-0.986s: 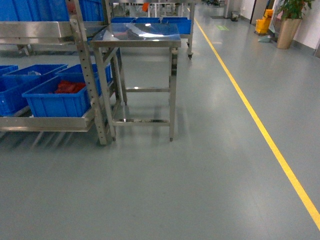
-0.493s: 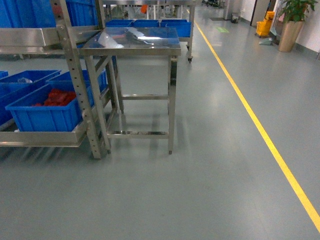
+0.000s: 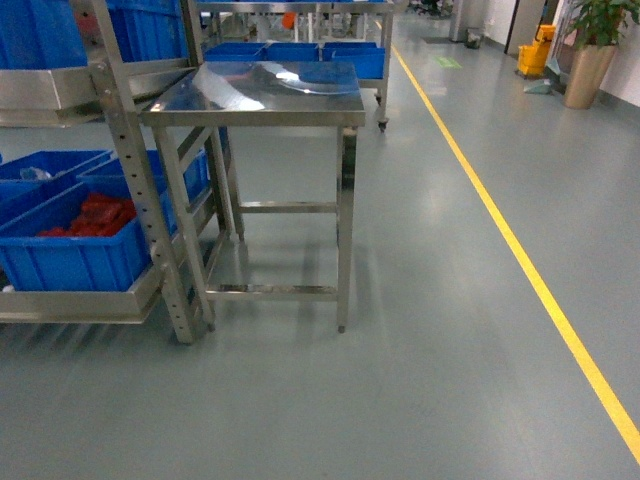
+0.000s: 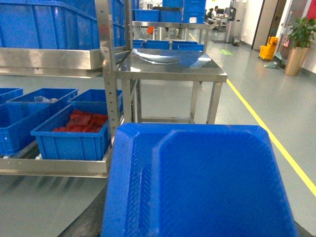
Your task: Sort blue parts and orange caps into right shelf containers
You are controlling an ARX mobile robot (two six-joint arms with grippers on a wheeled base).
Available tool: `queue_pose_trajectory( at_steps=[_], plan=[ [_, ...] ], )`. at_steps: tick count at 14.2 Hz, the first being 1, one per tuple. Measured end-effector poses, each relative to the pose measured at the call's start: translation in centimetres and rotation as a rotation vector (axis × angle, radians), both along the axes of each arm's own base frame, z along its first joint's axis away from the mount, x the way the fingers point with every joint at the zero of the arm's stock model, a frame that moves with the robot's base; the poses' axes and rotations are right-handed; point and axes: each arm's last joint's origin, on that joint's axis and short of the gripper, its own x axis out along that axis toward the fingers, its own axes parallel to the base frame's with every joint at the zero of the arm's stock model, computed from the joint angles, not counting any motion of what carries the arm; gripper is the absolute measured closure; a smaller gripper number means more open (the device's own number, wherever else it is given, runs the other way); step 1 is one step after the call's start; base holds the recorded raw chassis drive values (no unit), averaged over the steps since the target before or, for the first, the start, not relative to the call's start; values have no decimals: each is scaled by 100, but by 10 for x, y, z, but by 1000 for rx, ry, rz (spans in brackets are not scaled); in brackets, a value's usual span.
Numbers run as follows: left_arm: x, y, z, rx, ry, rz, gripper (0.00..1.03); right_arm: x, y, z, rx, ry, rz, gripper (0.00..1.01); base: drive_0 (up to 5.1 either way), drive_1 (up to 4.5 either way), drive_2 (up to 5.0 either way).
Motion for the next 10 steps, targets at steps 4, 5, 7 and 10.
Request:
queue_pose_trajectory(
  at_steps=[4,5,7,10],
  plan=[
    [0,0,0,0,0,0,60,0,0,0,0,1,0,61,-1,432,-434],
    [0,0,0,0,0,1,60,0,0,0,0,-3,0,61,-6,427,-440],
    [0,0,0,0,-2,0,60,0,0,0,0,2,0,61,-4,429,-437],
    [0,0,0,0,-5,0,60,0,0,0,0,-1,0,61,-9,424,-443]
  ],
)
